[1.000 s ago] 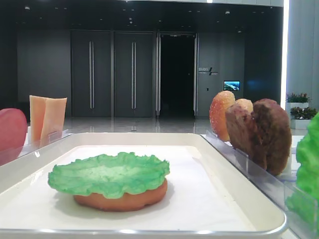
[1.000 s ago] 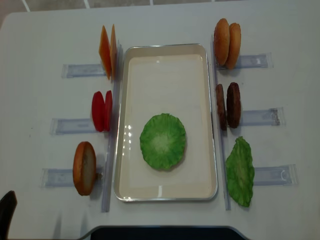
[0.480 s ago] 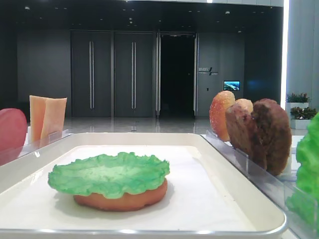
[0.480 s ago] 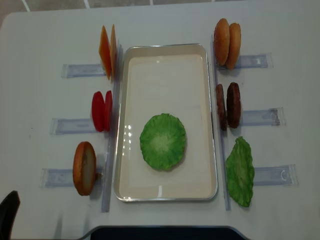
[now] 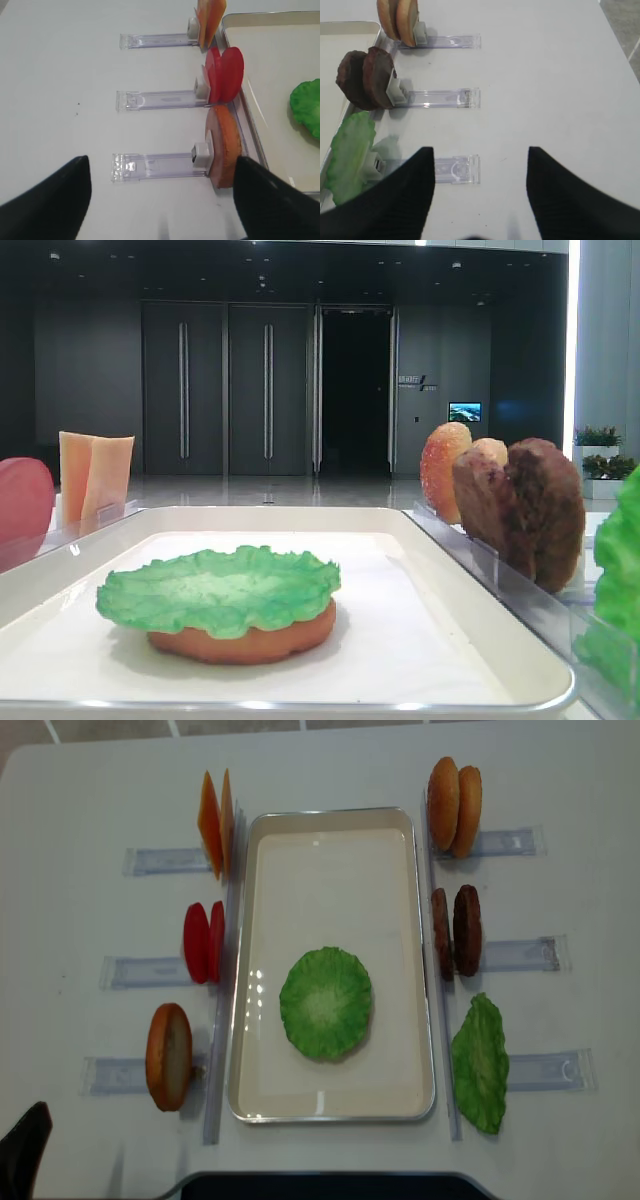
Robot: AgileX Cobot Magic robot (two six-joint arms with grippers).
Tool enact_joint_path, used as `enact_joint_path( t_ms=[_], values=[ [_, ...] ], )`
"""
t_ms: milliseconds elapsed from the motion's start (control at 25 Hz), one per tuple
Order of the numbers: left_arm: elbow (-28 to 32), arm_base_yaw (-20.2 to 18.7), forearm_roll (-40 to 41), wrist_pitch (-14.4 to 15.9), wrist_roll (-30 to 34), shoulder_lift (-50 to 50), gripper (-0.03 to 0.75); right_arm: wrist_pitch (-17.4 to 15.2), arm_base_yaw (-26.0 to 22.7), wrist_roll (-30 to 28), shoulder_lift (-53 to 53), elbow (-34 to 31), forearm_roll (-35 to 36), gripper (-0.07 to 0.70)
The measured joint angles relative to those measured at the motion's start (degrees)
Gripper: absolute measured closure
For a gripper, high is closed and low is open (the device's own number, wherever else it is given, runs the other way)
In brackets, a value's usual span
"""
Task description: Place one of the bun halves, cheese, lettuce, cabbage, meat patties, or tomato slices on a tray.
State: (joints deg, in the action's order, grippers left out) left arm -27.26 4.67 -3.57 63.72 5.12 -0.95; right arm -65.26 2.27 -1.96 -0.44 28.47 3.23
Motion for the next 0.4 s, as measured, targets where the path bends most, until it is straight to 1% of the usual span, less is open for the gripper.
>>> enact_joint_path(
  t_ms=[400],
  values=[
    [0.0, 0.0, -0.02, 0.0, 0.0, 0.0, 0.024, 0.07, 0.0, 0.0, 0.0, 0.0, 0.0, 0.215]
  ],
)
